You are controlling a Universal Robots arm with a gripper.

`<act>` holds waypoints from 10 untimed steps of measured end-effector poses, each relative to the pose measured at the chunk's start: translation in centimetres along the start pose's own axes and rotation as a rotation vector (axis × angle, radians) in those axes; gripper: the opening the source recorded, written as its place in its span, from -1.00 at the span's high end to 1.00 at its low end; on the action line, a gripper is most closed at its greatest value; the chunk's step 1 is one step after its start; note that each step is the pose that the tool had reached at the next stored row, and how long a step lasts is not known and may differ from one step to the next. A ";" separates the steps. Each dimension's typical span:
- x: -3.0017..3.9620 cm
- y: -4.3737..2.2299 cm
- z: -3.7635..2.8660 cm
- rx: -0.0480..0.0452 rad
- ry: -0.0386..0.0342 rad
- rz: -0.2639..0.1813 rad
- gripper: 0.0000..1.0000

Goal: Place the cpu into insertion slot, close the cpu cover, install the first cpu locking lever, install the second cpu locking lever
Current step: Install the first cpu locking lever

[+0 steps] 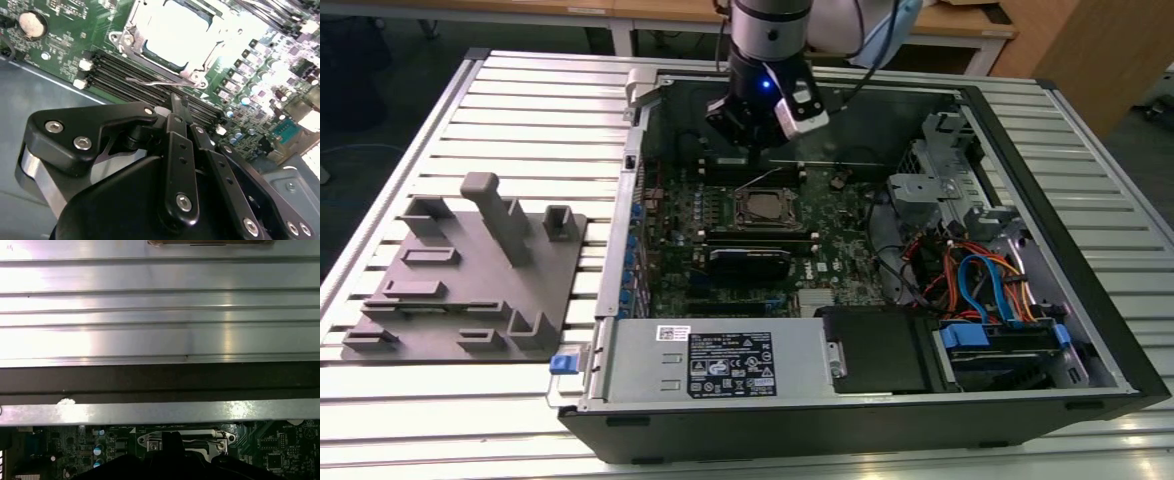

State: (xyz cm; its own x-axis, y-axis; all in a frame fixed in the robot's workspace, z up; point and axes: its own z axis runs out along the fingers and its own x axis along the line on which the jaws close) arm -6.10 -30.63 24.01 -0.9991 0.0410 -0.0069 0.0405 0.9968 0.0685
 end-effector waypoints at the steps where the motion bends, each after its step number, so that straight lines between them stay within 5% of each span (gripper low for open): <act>1: -0.16 0.03 0.08 -0.0002 -0.0002 0.000 0.80; 10: -0.26 0.01 0.48 0.0009 0.0007 0.000 0.80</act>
State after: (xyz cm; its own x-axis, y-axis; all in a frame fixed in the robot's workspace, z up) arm -5.83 -30.60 23.53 -0.9991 0.0411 -0.0062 0.0406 0.9969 0.0676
